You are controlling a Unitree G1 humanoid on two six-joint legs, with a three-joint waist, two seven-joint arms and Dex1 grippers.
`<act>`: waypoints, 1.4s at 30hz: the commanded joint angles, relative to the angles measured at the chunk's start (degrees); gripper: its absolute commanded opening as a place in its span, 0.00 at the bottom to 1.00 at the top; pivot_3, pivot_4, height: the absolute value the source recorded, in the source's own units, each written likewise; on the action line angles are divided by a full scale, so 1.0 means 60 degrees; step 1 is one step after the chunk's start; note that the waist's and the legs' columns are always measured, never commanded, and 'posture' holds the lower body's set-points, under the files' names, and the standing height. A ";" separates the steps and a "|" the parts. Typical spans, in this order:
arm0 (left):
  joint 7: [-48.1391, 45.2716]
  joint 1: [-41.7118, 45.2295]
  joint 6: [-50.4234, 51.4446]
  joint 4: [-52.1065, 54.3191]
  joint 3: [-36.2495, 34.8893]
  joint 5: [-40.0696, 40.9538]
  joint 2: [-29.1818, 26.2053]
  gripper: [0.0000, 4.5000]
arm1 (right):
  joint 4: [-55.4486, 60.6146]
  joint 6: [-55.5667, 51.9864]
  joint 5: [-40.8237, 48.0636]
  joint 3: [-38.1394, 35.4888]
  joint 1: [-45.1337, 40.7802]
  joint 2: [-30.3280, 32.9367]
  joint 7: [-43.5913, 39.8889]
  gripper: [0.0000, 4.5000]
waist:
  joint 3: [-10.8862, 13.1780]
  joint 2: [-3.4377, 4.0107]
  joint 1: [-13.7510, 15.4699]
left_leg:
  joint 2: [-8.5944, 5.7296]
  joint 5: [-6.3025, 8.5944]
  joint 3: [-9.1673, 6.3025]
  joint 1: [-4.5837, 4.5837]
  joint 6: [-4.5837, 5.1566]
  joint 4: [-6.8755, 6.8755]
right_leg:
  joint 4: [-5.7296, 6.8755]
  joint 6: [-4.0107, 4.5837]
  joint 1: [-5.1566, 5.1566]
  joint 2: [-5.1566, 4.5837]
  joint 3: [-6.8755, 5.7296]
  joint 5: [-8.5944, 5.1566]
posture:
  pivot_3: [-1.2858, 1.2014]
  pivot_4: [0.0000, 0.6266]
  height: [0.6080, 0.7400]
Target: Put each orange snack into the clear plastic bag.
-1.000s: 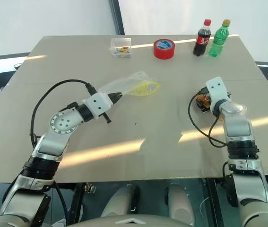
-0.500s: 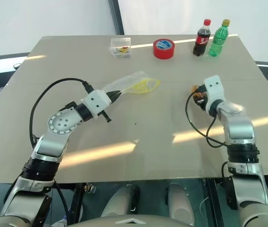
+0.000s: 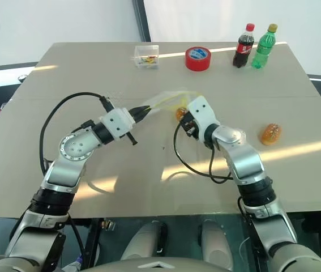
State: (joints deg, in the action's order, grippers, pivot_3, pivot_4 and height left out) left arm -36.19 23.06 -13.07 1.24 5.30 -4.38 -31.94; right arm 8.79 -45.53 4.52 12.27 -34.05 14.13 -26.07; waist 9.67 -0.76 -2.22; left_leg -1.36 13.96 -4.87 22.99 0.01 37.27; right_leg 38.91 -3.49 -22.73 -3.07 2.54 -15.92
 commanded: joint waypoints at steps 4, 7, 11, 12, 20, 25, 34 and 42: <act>0.0141 -0.0141 -0.0611 0.0070 -0.0174 -0.0255 -0.0291 0.00 | 0.1477 -0.0156 0.0495 -0.0082 0.0529 0.1436 -0.1241 0.39 | 0.0000 0.0000 0.0071 | -0.0005 0.0001 -0.0008 0.0008 0.0002 0.0005 | -0.0008 0.0000 0.0003 -0.0009 -0.0009 0.0000 | 0.52 0.24 1.00; 0.0190 -0.0162 -0.0804 0.0049 -0.0160 -0.0350 -0.0359 0.00 | 0.2414 -0.0495 0.1006 -0.0524 0.1155 0.2188 -0.1662 0.39 | 0.0000 -0.0001 0.0068 | -0.0004 0.0001 -0.0013 0.0010 0.0003 0.0003 | -0.0011 -0.0001 0.0005 -0.0007 -0.0014 -0.0001 | 0.52 0.24 1.00; 0.0152 -0.0256 -0.1099 0.0044 -0.0051 -0.0424 -0.0364 0.00 | 0.2539 -0.0795 0.1263 -0.0969 0.1054 0.2185 -0.1335 0.39 | 0.0001 -0.0001 -0.0049 | -0.0003 0.0001 0.0004 -0.0003 0.0003 0.0005 | 0.0003 -0.0001 0.0008 -0.0001 -0.0001 0.0000 | 0.52 0.24 1.00; 0.0143 -0.0263 -0.1174 0.0017 -0.0019 -0.0458 -0.0359 0.00 | 0.2483 -0.0818 0.1272 -0.0993 0.0970 0.2138 -0.1261 0.39 | 0.0001 -0.0001 -0.0048 | -0.0001 0.0001 0.0007 -0.0013 0.0003 0.0005 | 0.0007 -0.0001 0.0012 0.0005 0.0001 0.0000 | 0.52 0.24 1.00; 0.0144 -0.0282 -0.1987 -0.0251 0.0236 -0.0782 -0.0415 0.00 | 0.1952 -0.0571 0.1047 -0.0547 0.0677 0.1867 -0.0894 0.39 | 0.0001 -0.0001 0.0023 | -0.0003 0.0001 -0.0002 0.0000 0.0003 0.0005 | -0.0006 -0.0001 0.0013 -0.0005 -0.0005 0.0000 | 0.52 0.24 1.00; 0.0153 -0.0434 -0.2444 -0.0301 0.0322 -0.1034 -0.0612 0.00 | 0.1725 -0.0432 0.1010 -0.0421 0.0502 0.1803 -0.0904 0.39 | 0.0001 -0.0001 0.0015 | -0.0001 0.0001 -0.0006 0.0002 0.0003 0.0005 | -0.0005 -0.0001 0.0010 -0.0004 -0.0009 0.0000 | 0.52 0.24 1.00; 0.0220 -0.0589 -0.2597 -0.0259 0.0279 -0.0960 -0.0516 0.00 | 0.1565 -0.0326 0.1123 -0.0360 0.0368 0.1894 -0.1118 0.39 | 0.0001 -0.0001 0.0002 | 0.0000 0.0001 -0.0007 0.0000 0.0003 0.0005 | -0.0003 -0.0001 0.0011 -0.0003 -0.0010 0.0000 | 0.52 0.24 1.00; 0.0177 -0.0779 -0.2740 -0.0293 0.0267 -0.0982 -0.0571 0.00 | 0.1488 -0.0526 0.1561 -0.0860 0.0200 0.1561 -0.1034 0.39 | 0.0001 -0.0001 -0.0010 | 0.0000 0.0001 -0.0005 -0.0001 0.0003 0.0004 | -0.0001 -0.0001 0.0010 -0.0001 -0.0008 0.0000 | 0.52 0.24 1.00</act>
State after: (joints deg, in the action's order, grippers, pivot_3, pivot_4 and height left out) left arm -35.72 18.56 -28.08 -1.77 7.45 -11.06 -34.95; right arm 16.28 -48.75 12.96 8.95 -32.09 23.23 -32.12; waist 9.68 -0.76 -2.28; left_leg -1.35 13.97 -4.90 22.99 0.03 37.30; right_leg 38.90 -3.49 -22.67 -3.08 2.49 -15.92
